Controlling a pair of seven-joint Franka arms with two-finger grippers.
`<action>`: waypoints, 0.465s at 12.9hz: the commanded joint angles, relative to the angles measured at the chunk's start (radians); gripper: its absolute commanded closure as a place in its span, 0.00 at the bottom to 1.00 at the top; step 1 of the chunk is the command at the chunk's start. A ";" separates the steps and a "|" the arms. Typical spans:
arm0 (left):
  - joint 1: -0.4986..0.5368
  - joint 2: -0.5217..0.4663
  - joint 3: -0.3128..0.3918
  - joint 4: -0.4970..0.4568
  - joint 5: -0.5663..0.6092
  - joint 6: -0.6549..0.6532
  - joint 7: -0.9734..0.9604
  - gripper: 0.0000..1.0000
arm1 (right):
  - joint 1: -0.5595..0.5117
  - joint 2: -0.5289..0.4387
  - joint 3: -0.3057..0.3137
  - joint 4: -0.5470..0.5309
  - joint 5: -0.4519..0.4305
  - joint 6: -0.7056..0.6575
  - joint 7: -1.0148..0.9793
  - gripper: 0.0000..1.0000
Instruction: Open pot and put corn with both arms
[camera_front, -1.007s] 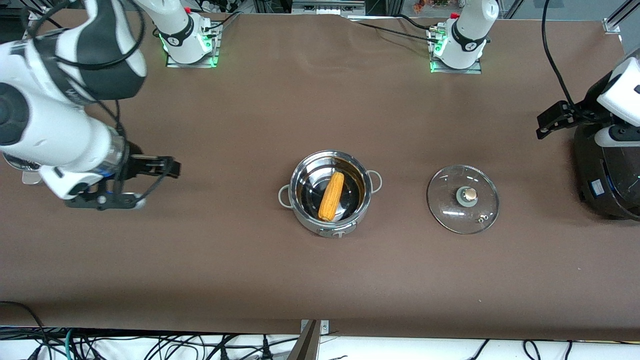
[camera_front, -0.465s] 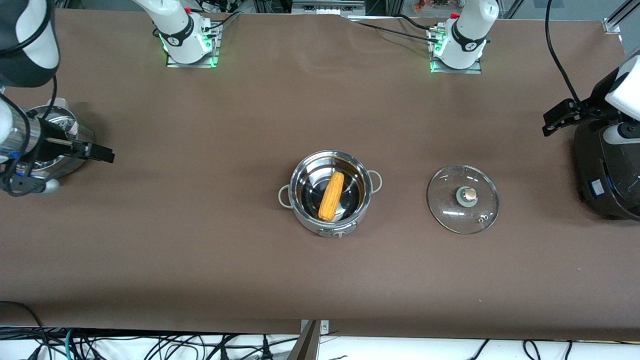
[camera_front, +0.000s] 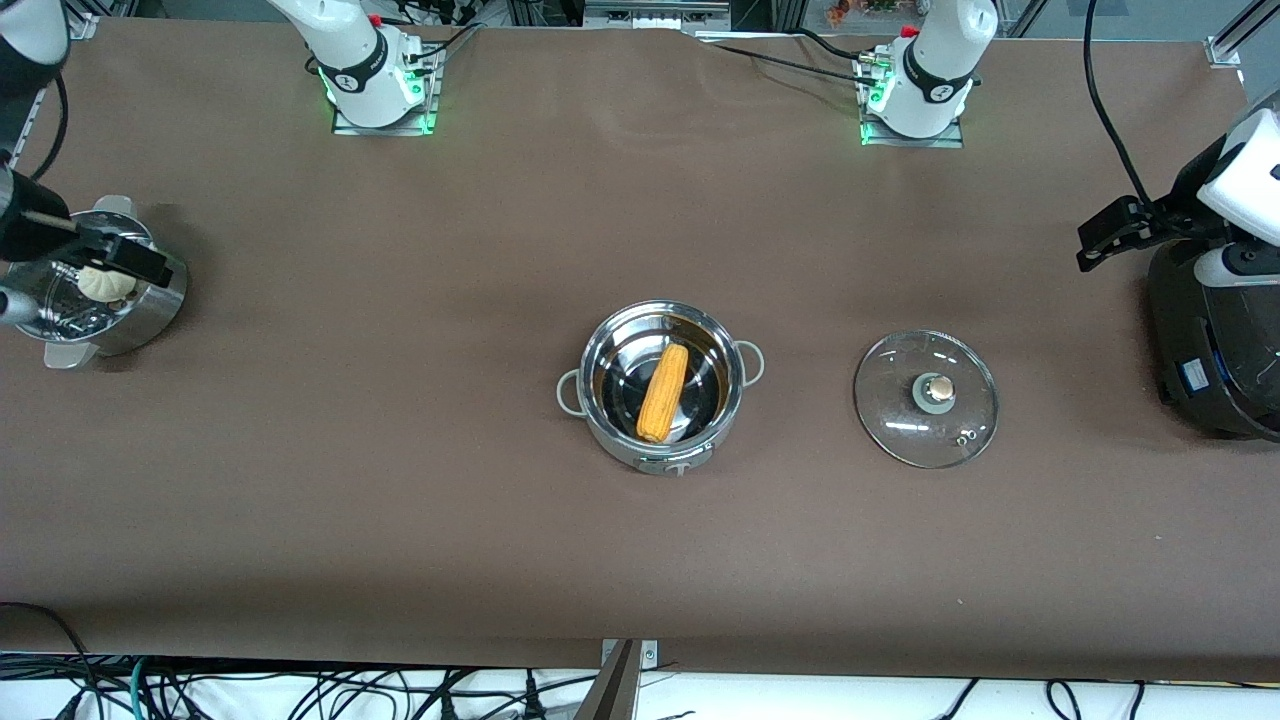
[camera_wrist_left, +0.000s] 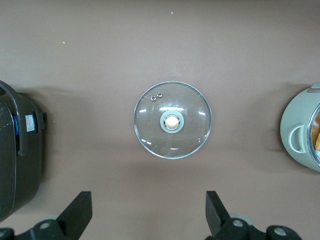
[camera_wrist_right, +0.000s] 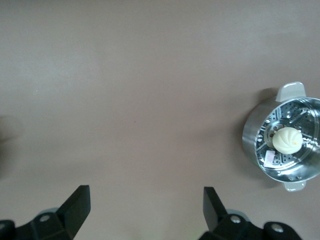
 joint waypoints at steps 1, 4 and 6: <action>-0.015 -0.017 0.010 -0.010 0.011 -0.003 -0.007 0.00 | -0.031 -0.065 0.066 -0.061 -0.002 -0.006 -0.008 0.00; -0.014 -0.017 0.012 -0.010 0.011 -0.003 -0.007 0.00 | -0.049 -0.056 0.094 -0.064 -0.002 0.001 -0.083 0.00; -0.012 -0.017 0.012 -0.010 0.011 -0.003 -0.007 0.00 | -0.057 -0.010 0.094 -0.032 -0.004 -0.007 -0.132 0.00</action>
